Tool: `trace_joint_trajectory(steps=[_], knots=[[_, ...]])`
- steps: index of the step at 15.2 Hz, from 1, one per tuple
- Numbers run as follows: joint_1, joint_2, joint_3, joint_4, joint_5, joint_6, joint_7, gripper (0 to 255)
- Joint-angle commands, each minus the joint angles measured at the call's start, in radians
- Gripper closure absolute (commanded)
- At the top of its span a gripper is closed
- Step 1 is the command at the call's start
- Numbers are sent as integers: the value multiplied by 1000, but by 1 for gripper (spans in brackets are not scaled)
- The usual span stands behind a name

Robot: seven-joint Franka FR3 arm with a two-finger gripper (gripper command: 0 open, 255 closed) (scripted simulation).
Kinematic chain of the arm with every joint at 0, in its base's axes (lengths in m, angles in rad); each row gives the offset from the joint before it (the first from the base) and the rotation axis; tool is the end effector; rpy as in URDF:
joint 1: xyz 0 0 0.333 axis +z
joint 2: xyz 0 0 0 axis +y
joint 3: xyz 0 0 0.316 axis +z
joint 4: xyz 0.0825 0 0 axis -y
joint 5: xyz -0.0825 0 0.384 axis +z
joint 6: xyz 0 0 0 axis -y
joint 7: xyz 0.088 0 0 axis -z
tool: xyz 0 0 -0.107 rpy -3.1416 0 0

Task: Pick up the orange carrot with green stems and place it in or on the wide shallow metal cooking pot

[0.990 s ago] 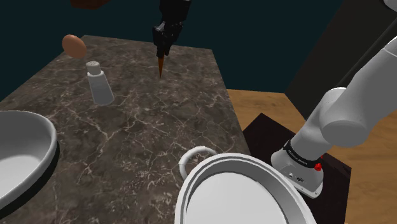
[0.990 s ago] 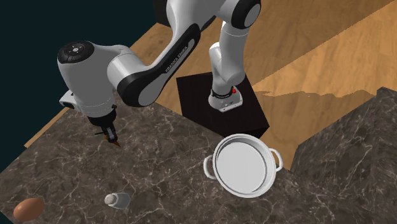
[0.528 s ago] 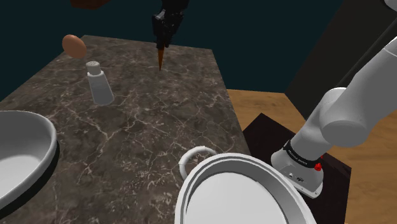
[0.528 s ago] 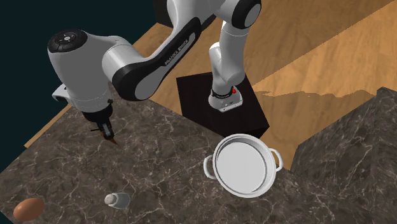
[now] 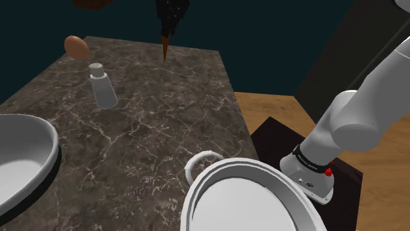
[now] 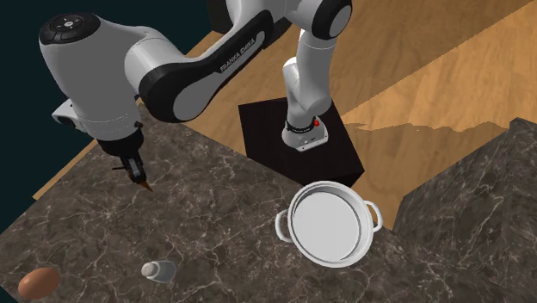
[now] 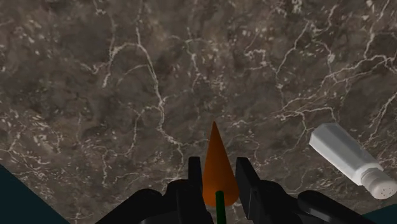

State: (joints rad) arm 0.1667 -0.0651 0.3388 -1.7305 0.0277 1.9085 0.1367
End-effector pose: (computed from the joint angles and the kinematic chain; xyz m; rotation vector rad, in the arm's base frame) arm 0.4898 0.2799 0.6147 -2.9911 -0.5516 -0.3445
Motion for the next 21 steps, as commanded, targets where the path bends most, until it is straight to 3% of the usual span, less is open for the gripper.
trace_joint_trajectory(steps=[1,9,21], knots=[[0,4,0,33,-2,-29,1,255],[1,30,3,162,-12,-134,8,255],[89,-255,93,-89,69,-144,175,255]])
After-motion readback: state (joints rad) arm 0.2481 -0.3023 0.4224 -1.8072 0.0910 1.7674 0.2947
